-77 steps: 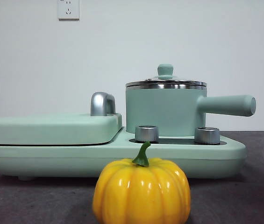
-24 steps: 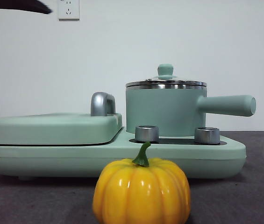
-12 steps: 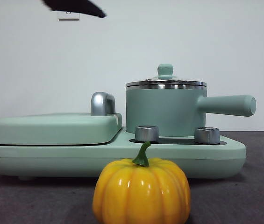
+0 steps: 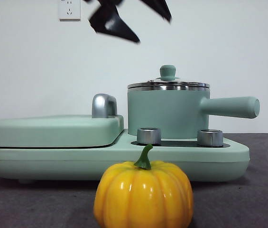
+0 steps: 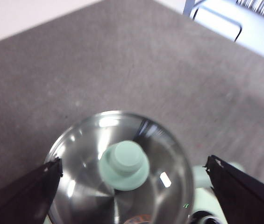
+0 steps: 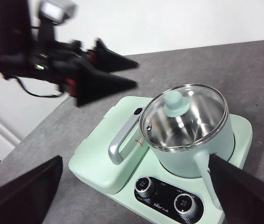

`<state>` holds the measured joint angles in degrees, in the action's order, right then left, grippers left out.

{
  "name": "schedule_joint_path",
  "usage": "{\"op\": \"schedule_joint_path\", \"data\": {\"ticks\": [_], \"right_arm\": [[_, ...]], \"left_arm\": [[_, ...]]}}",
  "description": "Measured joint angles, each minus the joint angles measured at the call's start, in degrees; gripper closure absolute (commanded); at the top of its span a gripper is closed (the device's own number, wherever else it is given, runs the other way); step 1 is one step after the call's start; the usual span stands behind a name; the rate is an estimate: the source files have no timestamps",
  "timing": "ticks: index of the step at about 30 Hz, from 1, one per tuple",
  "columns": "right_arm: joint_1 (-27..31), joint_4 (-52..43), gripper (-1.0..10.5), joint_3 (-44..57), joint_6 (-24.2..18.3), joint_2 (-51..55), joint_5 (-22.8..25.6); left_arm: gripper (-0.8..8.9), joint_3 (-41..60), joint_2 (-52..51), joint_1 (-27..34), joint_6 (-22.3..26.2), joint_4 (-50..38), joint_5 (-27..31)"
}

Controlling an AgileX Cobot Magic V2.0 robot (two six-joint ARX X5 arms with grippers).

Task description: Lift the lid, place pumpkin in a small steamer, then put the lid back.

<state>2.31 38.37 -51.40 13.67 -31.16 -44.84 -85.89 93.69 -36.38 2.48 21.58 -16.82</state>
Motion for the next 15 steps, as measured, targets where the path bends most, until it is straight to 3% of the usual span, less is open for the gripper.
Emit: {"op": "schedule_joint_path", "data": {"ticks": [15], "right_arm": [[0.0,0.0,4.5,0.0,0.0,0.0,0.0]], "left_arm": [[3.19,-0.1,9.4,-3.4,6.6,-5.7,0.9]]}}
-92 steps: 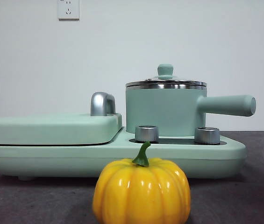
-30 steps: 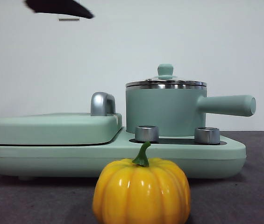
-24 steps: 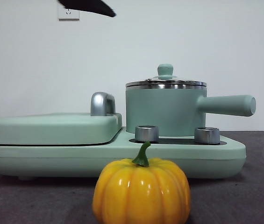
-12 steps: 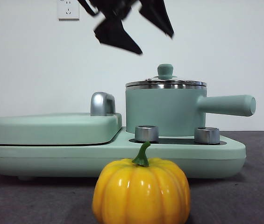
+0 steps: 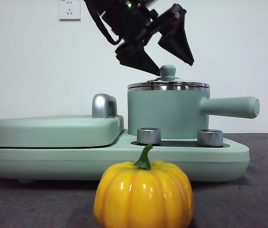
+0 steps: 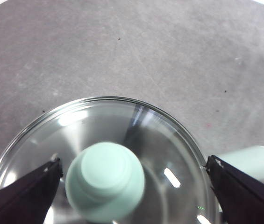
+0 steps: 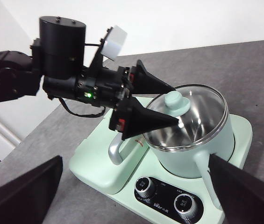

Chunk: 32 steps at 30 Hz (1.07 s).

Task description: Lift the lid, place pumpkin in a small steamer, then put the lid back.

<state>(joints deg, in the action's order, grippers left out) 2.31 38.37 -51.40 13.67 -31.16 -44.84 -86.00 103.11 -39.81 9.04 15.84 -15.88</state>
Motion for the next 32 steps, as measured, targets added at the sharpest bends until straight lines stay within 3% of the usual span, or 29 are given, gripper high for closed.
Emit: {"op": "schedule_joint_path", "data": {"ticks": [15,21,32], "right_arm": [[0.0,0.2,4.8,0.0,0.0,0.0,0.0],[0.0,0.2,4.8,0.0,0.0,0.0,0.0],[0.0,0.2,4.8,0.0,0.0,0.0,-0.1]], "left_arm": [[3.26,0.0,1.3,-0.2,0.7,-1.6,2.3],[5.4,0.0,1.5,-0.2,0.7,-1.7,2.3],[5.63,-0.2,2.0,-0.2,0.8,-2.6,2.4]]}}
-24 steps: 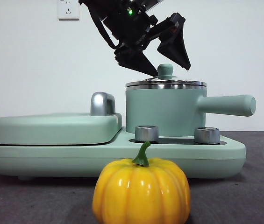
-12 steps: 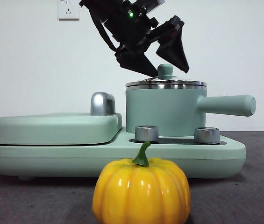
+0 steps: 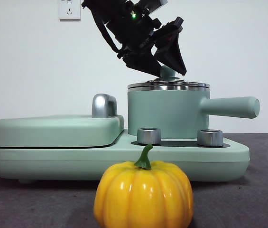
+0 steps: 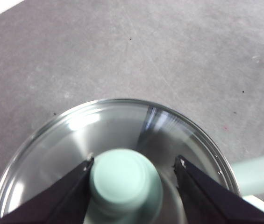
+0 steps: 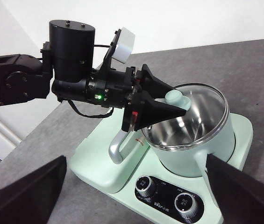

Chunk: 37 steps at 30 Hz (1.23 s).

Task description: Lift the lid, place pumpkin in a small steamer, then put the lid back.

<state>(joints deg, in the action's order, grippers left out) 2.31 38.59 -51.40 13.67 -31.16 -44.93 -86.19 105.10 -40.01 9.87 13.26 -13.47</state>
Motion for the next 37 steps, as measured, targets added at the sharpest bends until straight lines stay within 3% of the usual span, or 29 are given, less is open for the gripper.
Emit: {"op": "schedule_joint_path", "data": {"ticks": [7,25,37], "right_arm": [[0.0,1.6,4.8,0.0,0.0,0.0,0.0],[0.0,2.0,4.8,0.0,0.0,0.0,0.0],[-2.9,4.2,5.0,0.0,0.0,-0.8,0.0]], "left_arm": [[7.37,-0.1,0.4,0.0,0.1,-1.0,2.2],[7.37,-0.7,-0.3,0.0,0.2,-0.3,2.7],[7.37,-1.5,-15.0,1.2,0.2,10.2,2.7]]}}
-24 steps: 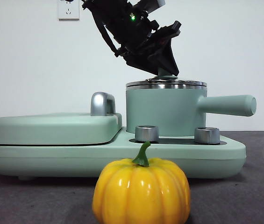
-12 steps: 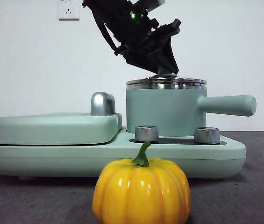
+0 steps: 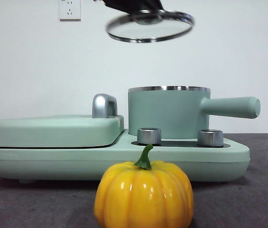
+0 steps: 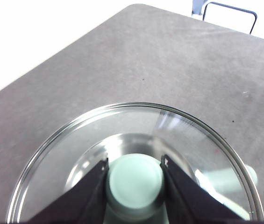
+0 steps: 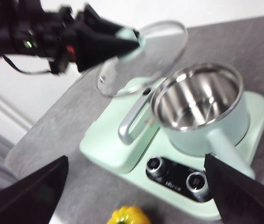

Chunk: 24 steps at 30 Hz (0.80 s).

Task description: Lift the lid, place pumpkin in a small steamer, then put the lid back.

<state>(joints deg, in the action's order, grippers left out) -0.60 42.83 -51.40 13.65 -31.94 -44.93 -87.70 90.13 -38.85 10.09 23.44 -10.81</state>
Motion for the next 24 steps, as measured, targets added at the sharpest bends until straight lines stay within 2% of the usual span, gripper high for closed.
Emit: {"op": "schedule_joint_path", "data": {"ticks": [6,9,24], "right_arm": [[-5.1,0.3,5.0,0.0,0.1,-4.2,0.4],[-8.9,0.3,5.0,0.0,0.5,-6.9,2.6],[-37.4,0.8,5.0,-1.2,3.4,-26.8,19.9]], "left_arm": [[7.59,0.0,-2.5,3.9,0.0,7.6,0.2],[7.64,0.0,-4.2,6.0,0.0,10.7,0.2],[7.64,0.0,-9.7,16.1,0.0,16.0,0.2]]}}
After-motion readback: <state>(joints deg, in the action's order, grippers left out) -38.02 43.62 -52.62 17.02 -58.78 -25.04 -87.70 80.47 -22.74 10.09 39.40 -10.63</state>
